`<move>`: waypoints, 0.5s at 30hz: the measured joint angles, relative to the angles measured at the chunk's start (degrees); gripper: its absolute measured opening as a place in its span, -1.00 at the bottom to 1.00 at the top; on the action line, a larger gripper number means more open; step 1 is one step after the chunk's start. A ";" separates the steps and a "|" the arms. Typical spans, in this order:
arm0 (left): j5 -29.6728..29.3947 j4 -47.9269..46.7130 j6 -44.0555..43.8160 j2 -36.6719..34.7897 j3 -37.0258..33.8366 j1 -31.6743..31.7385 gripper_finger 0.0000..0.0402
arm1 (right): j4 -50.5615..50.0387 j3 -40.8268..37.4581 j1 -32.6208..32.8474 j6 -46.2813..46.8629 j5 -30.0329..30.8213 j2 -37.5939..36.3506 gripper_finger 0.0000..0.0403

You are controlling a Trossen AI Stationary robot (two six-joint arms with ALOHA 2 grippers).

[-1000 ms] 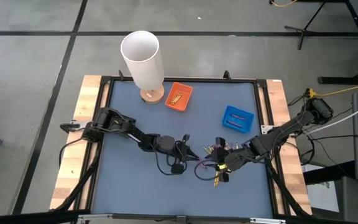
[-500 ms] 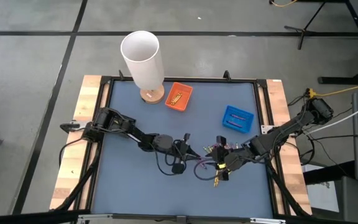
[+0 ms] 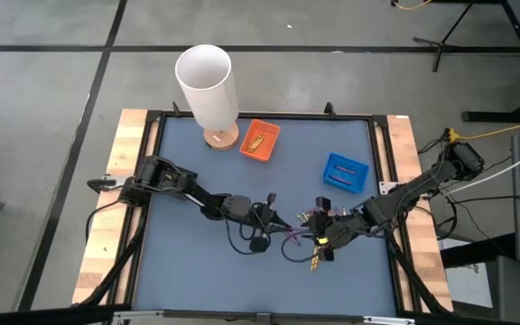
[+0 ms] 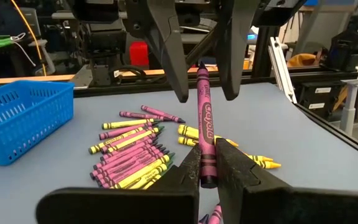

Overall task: Sort crayons
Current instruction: Put the violet crayon into the blue basket

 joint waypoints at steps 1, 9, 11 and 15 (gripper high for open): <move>0.00 0.00 0.00 0.00 0.00 0.00 -0.93 | -0.06 0.00 0.00 0.00 0.00 0.00 -0.29; 0.00 0.00 0.00 -0.02 0.00 0.00 -0.93 | -1.72 0.02 0.00 0.00 0.00 0.02 -0.29; 0.00 0.00 0.00 -0.02 0.00 0.00 -0.93 | -1.70 0.02 0.00 0.00 0.02 0.00 -0.29; -0.37 0.00 0.00 -0.02 0.00 0.00 -0.93 | -1.70 0.02 0.00 0.00 0.06 0.01 -0.29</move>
